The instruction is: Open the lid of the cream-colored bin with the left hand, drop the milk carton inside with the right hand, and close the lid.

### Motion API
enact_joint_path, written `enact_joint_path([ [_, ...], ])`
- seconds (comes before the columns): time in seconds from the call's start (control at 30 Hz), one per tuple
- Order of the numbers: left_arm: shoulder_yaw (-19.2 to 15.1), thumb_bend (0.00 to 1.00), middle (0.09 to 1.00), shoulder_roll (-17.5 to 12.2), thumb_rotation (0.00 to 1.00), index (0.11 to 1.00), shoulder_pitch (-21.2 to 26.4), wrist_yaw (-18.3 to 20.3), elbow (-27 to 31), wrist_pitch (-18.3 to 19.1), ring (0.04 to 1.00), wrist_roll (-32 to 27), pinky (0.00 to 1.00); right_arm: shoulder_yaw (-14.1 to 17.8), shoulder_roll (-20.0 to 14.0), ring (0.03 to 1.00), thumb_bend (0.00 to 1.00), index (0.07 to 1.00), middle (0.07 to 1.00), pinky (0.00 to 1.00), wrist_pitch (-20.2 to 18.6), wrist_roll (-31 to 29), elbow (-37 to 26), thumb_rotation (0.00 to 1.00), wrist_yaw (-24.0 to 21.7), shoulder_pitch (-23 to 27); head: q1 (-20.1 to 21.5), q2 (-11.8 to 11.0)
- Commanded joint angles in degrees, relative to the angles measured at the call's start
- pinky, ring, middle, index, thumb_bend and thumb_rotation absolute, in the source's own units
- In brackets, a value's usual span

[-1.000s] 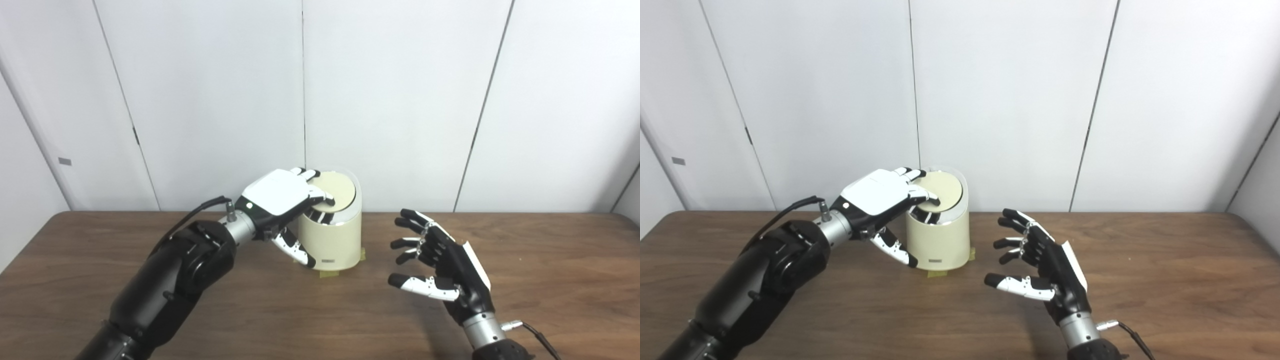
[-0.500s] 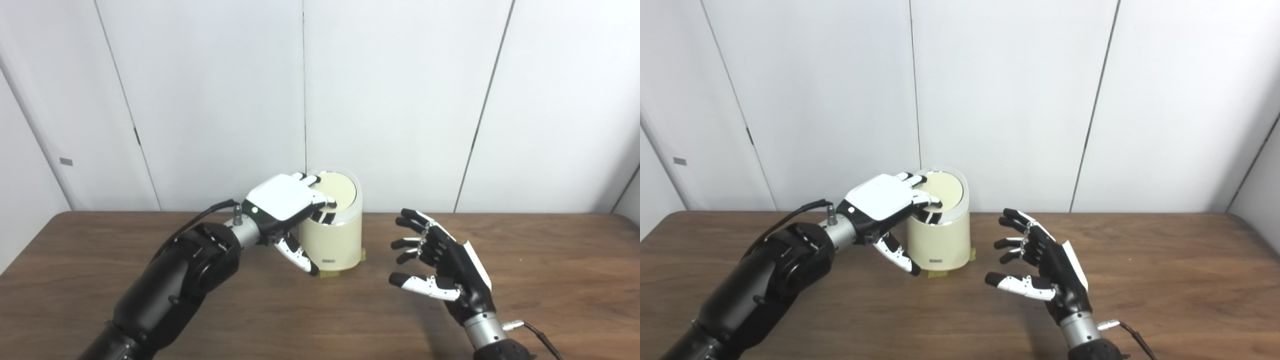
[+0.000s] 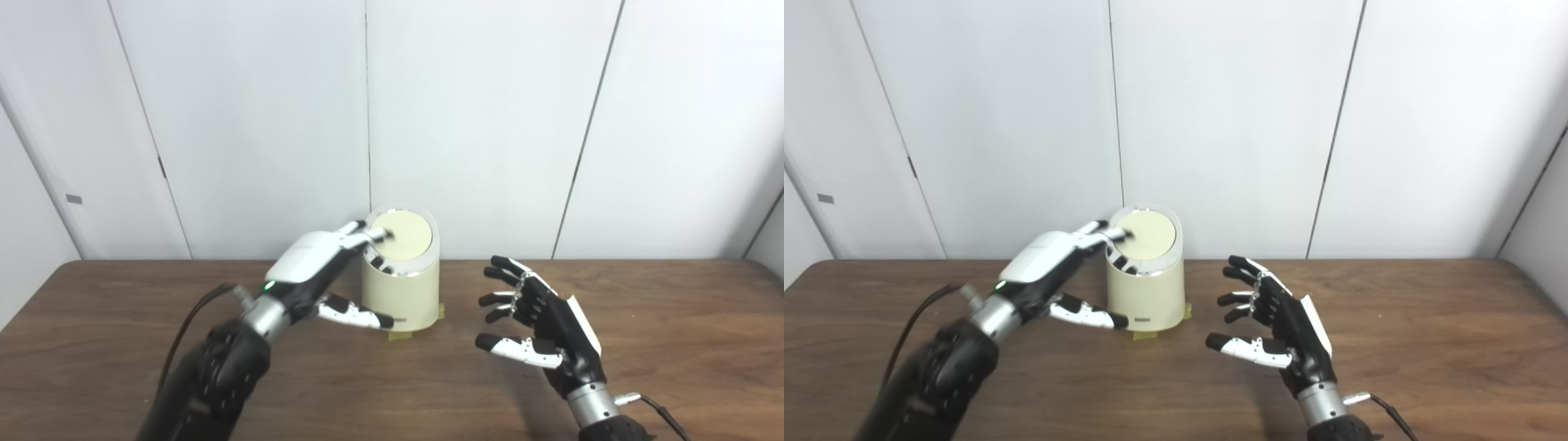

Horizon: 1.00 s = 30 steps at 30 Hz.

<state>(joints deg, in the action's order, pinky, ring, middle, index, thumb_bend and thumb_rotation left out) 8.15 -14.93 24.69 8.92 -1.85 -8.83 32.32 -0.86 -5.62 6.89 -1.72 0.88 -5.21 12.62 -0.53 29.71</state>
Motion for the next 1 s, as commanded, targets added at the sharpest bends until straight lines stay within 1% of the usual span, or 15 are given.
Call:
enact_joint_path([
  [0.0,-3.05,0.80,0.993,0.87,0.37,0.996,-0.48,-4.93,2.19,-2.29,1.000,-3.60,0.93,0.35,-0.37,0.631,0.79,0.818,0.790,0.49,1.30,-0.35,-1.20,0.23,-0.26,1.85,-0.06,0.10],
  [0.07,-6.18,0.80,0.999,2.91,0.36,1.000,-3.54,-6.49,2.48,-2.87,1.000,-9.79,0.98,0.35,-0.40,0.630,0.79,0.814,0.787,0.50,1.40,-0.22,-1.21,0.22,-0.23,1.88,-0.12,0.13],
  [0.13,-8.92,0.80,0.992,4.83,0.32,0.975,-6.17,-6.33,3.17,-1.94,0.997,-16.88,0.99,0.36,-0.44,0.623,0.79,0.811,0.782,0.49,1.20,-0.07,-1.33,0.22,-0.17,1.91,-0.25,0.12],
  [0.17,-9.87,0.81,0.981,5.42,0.31,0.952,-7.40,-6.00,3.55,-1.53,0.979,-19.57,0.96,0.38,-0.46,0.618,0.79,0.810,0.780,0.48,0.99,-0.06,-1.37,0.21,-0.15,1.90,-0.35,0.10],
  [0.2,-10.43,0.81,0.964,5.78,0.31,0.936,-8.13,-5.72,3.79,-1.28,0.946,-21.04,0.90,0.41,-0.49,0.618,0.80,0.808,0.779,0.48,0.87,-0.08,-1.36,0.21,-0.14,1.90,-0.39,0.10],
  [0.23,-10.99,0.80,0.956,5.98,0.31,0.928,-9.39,-5.36,4.29,-0.61,0.929,-22.61,0.87,0.40,-0.48,0.617,0.80,0.806,0.779,0.48,0.81,-0.12,-1.36,0.21,-0.17,1.89,-0.41,0.11],
  [0.27,-11.41,0.81,0.914,6.03,0.33,0.915,-10.70,-5.21,4.73,-0.07,0.882,-23.60,0.79,0.31,-0.54,0.621,0.80,0.806,0.780,0.48,0.84,0.06,-1.35,0.20,-0.19,1.86,-0.43,0.08],
  [0.3,-11.70,0.81,0.886,6.04,0.34,0.904,-11.83,-5.14,5.05,0.27,0.852,-24.40,0.75,0.21,-0.63,0.622,0.79,0.808,0.783,0.48,0.88,0.33,-1.36,0.20,-0.20,1.84,-0.41,0.04],
  [0.4,-12.50,0.78,0.809,6.24,0.31,0.858,-15.02,-4.97,5.76,1.45,0.766,-27.02,0.67,0.07,-0.69,0.634,0.78,0.808,0.793,0.48,1.04,0.80,-1.36,0.17,-0.17,1.78,-0.27,0.11],
  [0.5,-12.89,0.71,0.695,6.57,0.24,0.769,-17.48,-5.33,6.37,3.46,0.643,-27.55,0.56,0.01,-0.52,0.645,0.78,0.800,0.802,0.48,1.46,1.66,-1.37,0.14,0.19,1.70,-0.21,0.28],
  [0.57,-12.87,0.68,0.664,6.44,0.23,0.745,-18.40,-5.00,5.95,3.57,0.604,-28.39,0.53,-0.08,-0.44,0.650,0.78,0.797,0.804,0.48,1.89,2.21,-1.31,0.13,0.32,1.66,-0.22,0.41],
  [0.63,-13.05,0.68,0.684,6.44,0.23,0.747,-19.31,-3.83,4.98,3.31,0.613,-31.27,0.51,-0.22,-0.37,0.671,0.78,0.792,0.808,0.49,2.57,3.09,-1.14,0.13,0.50,1.62,-0.49,0.41],
  [0.7,-13.05,0.69,0.711,6.23,0.25,0.754,-19.66,-3.06,4.37,3.17,0.652,-32.86,0.52,-0.36,-0.25,0.696,0.79,0.788,0.811,0.51,2.83,3.89,-1.08,0.15,0.63,1.52,-0.24,0.39],
  [0.83,-12.87,0.71,0.743,6.00,0.28,0.761,-19.49,-2.88,4.34,3.26,0.696,-33.97,0.55,-0.96,-0.55,0.718,0.78,0.796,0.821,0.56,3.55,6.03,-0.83,0.19,0.76,1.53,-0.22,0.57],
  [0.97,-12.68,0.71,0.769,5.67,0.29,0.788,-19.67,-2.17,4.75,3.56,0.723,-34.67,0.57,-1.20,-0.10,0.733,0.79,0.798,0.832,0.60,3.20,5.97,-1.27,0.20,0.78,1.31,0.29,0.50],
])
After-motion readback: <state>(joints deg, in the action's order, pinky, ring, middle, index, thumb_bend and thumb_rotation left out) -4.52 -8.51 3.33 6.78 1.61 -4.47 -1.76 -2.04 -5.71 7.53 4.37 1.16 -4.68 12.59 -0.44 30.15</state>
